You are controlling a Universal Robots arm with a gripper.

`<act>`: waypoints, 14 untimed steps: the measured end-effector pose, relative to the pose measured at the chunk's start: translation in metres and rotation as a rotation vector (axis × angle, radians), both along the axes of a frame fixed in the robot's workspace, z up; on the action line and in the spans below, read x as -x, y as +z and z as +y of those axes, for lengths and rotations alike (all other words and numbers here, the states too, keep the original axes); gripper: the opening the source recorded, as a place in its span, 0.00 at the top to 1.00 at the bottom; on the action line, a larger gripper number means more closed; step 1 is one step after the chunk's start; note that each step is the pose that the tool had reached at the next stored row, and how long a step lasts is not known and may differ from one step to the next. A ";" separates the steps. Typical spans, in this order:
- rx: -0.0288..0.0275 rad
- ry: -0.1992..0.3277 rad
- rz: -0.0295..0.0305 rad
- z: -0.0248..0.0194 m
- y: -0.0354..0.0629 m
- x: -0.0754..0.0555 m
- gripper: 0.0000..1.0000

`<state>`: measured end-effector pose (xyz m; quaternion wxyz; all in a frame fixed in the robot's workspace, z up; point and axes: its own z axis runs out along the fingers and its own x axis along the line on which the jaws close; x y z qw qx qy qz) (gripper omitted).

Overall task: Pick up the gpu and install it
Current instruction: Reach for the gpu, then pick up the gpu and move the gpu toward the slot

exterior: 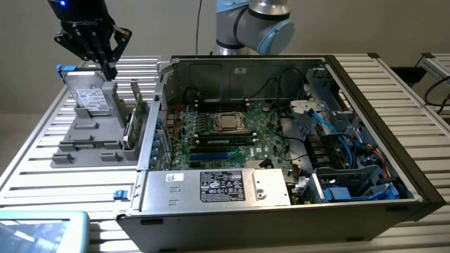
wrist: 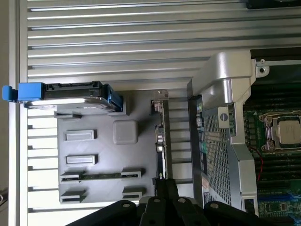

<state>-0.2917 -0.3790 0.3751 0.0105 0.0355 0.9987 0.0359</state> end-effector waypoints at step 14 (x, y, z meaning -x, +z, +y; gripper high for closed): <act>0.0000 0.000 -0.0006 0.0000 0.0001 0.000 0.69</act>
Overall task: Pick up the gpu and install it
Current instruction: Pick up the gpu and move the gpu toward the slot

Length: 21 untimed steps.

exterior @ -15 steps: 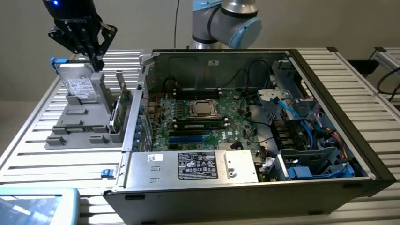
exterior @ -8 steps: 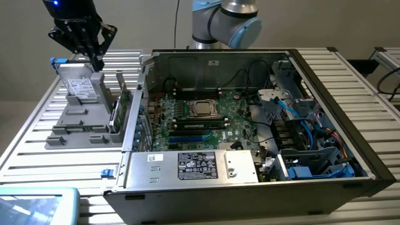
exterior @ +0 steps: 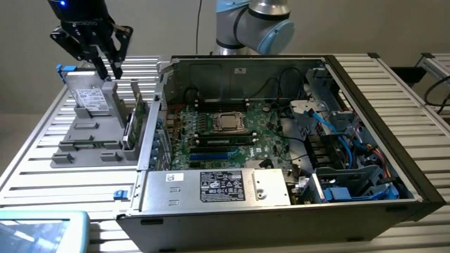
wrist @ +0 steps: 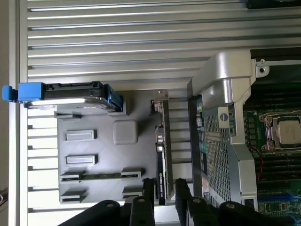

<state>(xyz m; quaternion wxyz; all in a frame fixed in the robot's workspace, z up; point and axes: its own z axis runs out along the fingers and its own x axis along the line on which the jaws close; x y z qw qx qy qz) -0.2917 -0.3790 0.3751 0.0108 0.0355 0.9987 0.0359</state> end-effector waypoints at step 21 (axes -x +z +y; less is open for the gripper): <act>-0.0331 -0.002 -0.0336 -0.0171 -0.0287 0.010 0.56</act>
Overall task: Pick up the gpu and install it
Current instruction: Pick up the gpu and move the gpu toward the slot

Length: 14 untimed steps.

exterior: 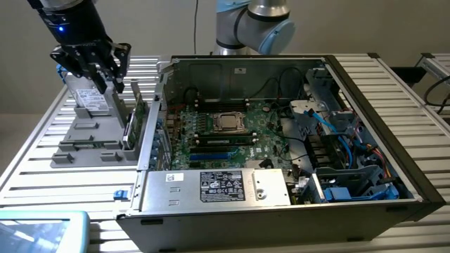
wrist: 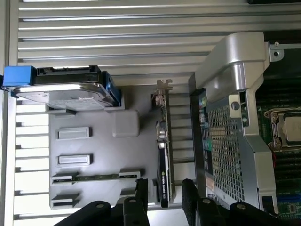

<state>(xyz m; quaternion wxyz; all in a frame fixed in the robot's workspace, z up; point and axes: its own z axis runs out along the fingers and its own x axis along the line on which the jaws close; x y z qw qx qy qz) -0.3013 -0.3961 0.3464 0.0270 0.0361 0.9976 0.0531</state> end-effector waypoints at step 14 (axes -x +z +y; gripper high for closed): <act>0.0003 -0.004 0.0005 0.0090 -0.0255 -0.002 0.56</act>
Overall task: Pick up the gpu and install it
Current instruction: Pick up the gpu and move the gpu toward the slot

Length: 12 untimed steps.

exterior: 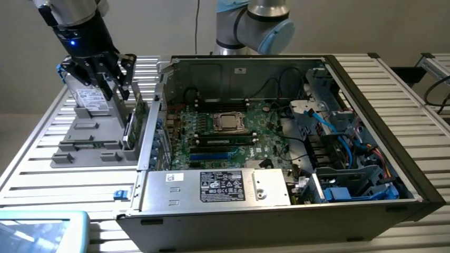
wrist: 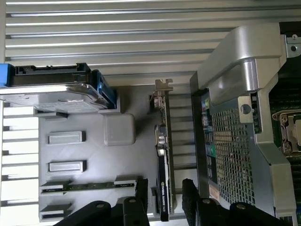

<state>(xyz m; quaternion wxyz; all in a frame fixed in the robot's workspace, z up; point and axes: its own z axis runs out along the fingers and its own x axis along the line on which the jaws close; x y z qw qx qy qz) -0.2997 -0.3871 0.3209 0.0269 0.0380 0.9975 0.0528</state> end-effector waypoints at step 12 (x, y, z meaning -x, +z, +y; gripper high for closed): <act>0.0008 -0.002 0.0032 0.0035 -0.0216 0.000 0.48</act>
